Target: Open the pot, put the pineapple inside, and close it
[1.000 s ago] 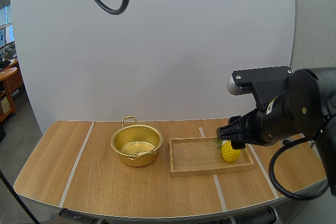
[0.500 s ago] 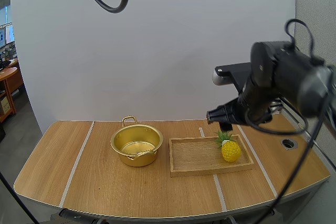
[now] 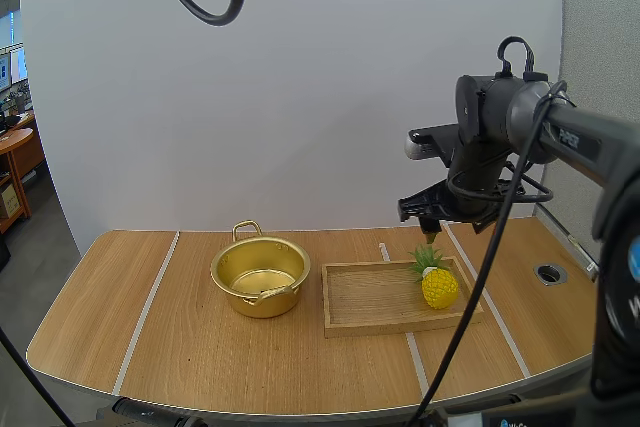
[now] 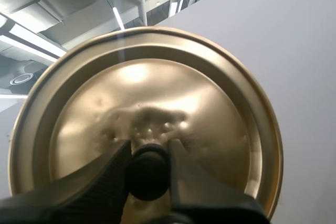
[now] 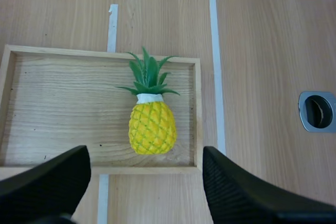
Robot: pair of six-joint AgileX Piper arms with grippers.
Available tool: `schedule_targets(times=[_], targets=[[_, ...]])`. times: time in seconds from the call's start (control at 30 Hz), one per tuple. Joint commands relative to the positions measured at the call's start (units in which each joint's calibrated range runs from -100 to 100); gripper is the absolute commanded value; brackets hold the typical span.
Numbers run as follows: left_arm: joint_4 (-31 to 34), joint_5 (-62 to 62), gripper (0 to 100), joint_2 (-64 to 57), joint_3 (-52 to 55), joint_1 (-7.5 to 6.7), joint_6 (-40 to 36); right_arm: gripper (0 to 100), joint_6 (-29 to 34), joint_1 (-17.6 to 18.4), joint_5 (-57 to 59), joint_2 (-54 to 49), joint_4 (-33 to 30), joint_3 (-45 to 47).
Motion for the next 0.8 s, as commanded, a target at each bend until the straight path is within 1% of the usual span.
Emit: schedule_targets(times=[0.0,0.3,0.63,0.77], targets=[[0.38,-2.47,0,-0.37,-0.56,-0.21,-0.33,100,-4.0,-1.07,-0.68,0.83,3.48,-0.32],[0.38,-2.47,0,-0.37,-0.56,-0.21,-0.33,100,-5.5,-1.27,-0.68,5.09,3.48,-0.32],[0.38,-2.47,0,-0.37,-0.56,-0.21,-0.33,100,-5.78,-1.27,-5.83,10.67,2.98,-0.32],[0.38,-2.47,0,-0.37,-0.56,-0.21,-0.33,100,-5.78,-1.27,-6.02,11.42,2.98,-0.32]])
